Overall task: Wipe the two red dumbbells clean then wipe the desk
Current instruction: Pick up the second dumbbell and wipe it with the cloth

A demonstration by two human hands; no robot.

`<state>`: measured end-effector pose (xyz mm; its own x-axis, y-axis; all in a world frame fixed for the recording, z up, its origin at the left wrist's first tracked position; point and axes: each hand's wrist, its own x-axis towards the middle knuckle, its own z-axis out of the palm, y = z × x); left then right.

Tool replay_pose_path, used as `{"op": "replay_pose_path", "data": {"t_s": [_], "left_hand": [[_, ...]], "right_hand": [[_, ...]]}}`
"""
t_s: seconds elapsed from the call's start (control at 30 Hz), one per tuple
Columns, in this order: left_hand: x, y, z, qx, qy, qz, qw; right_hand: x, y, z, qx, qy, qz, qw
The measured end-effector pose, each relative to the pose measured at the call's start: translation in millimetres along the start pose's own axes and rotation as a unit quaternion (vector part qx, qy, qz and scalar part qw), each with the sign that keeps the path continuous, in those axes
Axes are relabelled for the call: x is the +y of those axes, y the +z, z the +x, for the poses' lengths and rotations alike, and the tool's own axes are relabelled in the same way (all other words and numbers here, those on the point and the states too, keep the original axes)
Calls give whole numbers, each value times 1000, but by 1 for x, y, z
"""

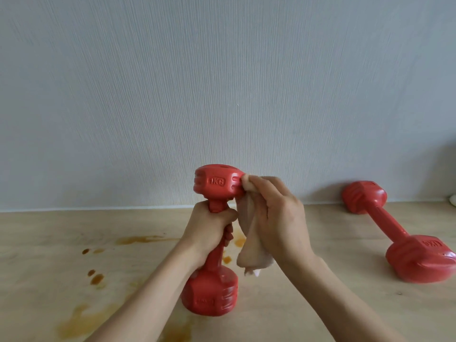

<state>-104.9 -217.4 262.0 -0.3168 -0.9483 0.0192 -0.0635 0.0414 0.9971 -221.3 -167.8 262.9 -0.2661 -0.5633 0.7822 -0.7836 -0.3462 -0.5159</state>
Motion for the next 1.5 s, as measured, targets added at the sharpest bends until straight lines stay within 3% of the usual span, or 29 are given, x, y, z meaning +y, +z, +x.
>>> {"op": "replay_pose_path", "data": {"t_s": [0.17,0.4,0.63,0.77,1.03,1.37,1.5], "left_hand": [[0,-1,0,-1,-5,5,1000],[-2,3,4,41,-11,-5,999],[-2,3,3,51,-8,12,999],[1,2,5,60,-2,9,998],[-2,1,7,42,-15,4,999],[-4,-5,6,29,-26,-6,999],[-4,-7,7,27,-37,-20,999]], "right_hand": [[6,6,-1,-50,22,-57,997],[-13,-5,-2,-14,-118,-189,975],[9,-4,3,-26,-70,-110,991],[-10,-2,4,-25,-106,-89,990],[10,4,8,-42,6,43,998],[25,5,11,-84,16,-6,996],[20,-6,21,17,47,21,999]]}}
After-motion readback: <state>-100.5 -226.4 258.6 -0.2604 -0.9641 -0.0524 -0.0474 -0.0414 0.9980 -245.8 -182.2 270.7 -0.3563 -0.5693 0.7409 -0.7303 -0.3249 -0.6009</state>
